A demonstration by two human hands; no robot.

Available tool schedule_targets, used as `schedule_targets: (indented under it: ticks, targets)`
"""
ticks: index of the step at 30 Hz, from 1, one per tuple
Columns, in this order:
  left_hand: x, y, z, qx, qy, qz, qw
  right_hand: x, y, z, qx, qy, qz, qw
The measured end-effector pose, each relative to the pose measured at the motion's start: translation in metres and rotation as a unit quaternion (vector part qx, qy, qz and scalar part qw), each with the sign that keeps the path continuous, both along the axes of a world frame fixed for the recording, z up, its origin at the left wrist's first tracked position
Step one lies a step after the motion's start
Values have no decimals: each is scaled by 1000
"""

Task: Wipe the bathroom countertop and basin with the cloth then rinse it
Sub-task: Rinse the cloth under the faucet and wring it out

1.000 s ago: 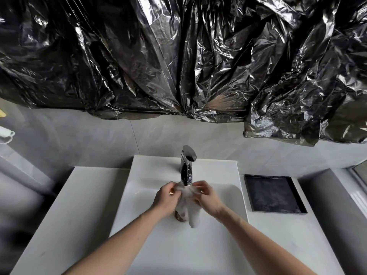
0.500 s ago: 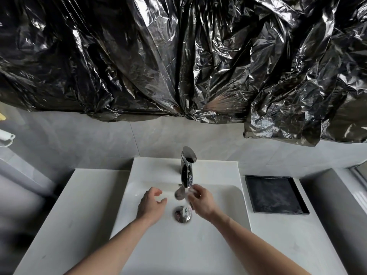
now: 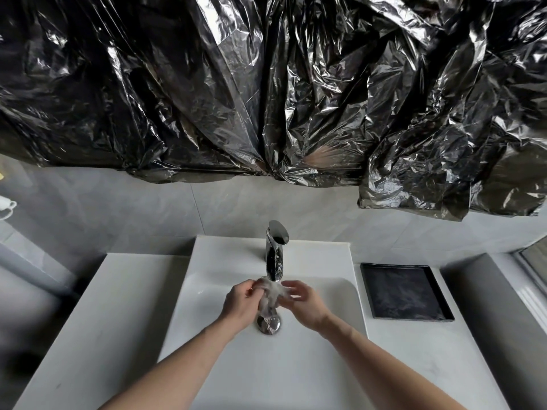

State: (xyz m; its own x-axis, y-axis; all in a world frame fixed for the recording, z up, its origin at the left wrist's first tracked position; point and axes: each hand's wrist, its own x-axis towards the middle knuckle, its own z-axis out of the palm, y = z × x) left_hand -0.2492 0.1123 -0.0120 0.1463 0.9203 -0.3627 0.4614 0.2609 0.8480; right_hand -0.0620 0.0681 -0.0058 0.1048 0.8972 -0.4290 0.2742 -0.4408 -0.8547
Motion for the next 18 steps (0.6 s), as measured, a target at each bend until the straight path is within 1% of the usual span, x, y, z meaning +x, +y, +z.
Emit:
schedule_targets:
  ticks: [4, 7, 9, 12, 14, 15, 16, 17, 18]
  targets:
    - [4, -3, 7, -77, -71, 29, 994, -11, -8, 1, -36, 59, 16, 997]
    - [6, -7, 20, -113, -110, 38, 987, -19, -7, 2, -36, 85, 38, 995]
    - [5, -8, 25, -139, -136, 13, 981, -21, -4, -4, -18, 50, 49, 997]
    - [2, -9, 28, -165, -157, -54, 972, -20, 2, -10, 2, -47, 72, 996]
    - [-2, -9, 26, -169, -132, -73, 974, -20, 5, -6, 0, -81, 80, 994]
    - [-5, -8, 23, -159, -98, -72, 980, -19, 5, -2, -3, -91, 78, 993]
    - [-8, -6, 18, -135, -44, -68, 988, -19, 6, 3, -5, -95, 78, 992]
    - [-11, -4, 13, -101, 29, -70, 992, -18, 6, 7, -5, -98, 80, 992]
    - [-15, -4, 9, -62, 94, -75, 991, -16, 7, 9, -6, -112, 86, 990]
